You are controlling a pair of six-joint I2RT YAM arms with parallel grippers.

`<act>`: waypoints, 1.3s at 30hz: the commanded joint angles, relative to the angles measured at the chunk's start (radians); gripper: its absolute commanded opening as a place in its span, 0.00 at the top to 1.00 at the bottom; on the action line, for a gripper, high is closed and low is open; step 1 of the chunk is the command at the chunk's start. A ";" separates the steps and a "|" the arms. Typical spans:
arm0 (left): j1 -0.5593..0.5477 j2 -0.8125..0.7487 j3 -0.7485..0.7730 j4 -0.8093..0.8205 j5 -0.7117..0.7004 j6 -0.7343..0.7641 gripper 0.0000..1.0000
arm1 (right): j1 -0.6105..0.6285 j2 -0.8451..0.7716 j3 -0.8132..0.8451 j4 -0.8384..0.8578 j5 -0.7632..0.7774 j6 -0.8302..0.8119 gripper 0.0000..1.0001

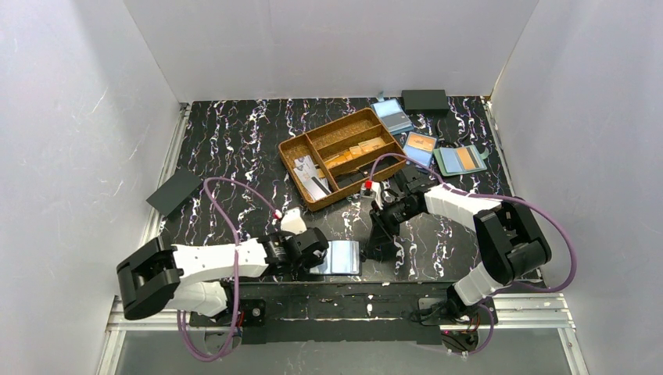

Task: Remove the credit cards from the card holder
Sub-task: Remove the credit card from the card holder.

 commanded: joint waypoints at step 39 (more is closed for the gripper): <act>-0.023 0.328 0.336 -0.156 0.068 0.308 0.34 | 0.015 0.027 0.062 -0.051 -0.018 -0.052 0.58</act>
